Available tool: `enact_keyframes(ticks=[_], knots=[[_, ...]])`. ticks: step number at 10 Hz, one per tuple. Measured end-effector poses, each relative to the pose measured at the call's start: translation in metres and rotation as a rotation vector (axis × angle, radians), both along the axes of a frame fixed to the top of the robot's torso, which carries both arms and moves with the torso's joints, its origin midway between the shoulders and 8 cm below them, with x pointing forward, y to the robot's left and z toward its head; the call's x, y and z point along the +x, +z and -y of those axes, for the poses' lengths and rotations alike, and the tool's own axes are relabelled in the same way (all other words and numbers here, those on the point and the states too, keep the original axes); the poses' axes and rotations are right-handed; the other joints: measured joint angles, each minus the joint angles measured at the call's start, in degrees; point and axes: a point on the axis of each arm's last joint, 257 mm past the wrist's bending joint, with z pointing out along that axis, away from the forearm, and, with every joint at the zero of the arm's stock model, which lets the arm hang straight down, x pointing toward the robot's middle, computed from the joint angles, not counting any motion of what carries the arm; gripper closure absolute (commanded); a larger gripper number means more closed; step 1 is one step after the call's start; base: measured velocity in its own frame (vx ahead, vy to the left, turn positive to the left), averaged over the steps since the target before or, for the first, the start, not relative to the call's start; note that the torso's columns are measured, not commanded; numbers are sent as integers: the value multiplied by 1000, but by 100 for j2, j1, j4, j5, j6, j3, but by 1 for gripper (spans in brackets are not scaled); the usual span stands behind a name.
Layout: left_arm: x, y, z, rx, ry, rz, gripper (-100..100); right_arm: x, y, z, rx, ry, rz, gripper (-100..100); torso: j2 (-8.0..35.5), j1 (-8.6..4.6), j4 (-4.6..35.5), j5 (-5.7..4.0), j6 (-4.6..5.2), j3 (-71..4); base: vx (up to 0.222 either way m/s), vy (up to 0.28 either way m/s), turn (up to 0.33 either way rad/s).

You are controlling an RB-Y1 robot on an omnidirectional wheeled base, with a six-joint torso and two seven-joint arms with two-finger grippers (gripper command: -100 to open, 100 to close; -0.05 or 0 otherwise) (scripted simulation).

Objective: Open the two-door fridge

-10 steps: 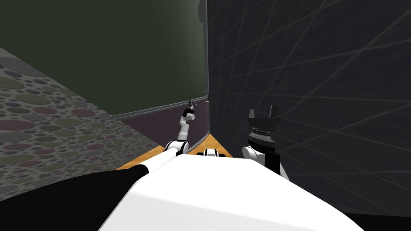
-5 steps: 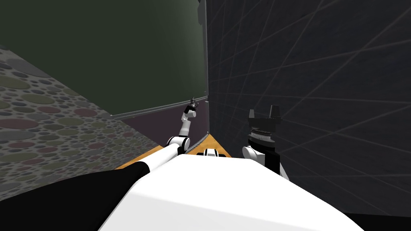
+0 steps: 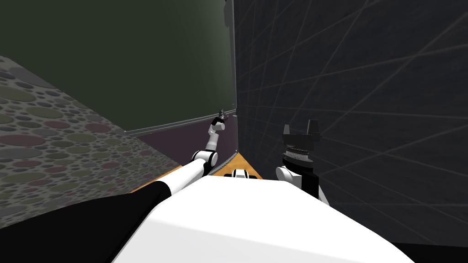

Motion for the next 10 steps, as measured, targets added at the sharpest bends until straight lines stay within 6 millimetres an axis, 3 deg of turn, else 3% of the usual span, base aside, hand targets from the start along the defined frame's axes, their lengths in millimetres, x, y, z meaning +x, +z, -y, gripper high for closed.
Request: enact_keyframes(ticks=[10], knots=[[33, 23, 53, -51, -92, -134, -100, 0, 0, 0, 0, 0, 0, 0, 67, 9, 18, 6, -12, 48, 17, -31, 15]])
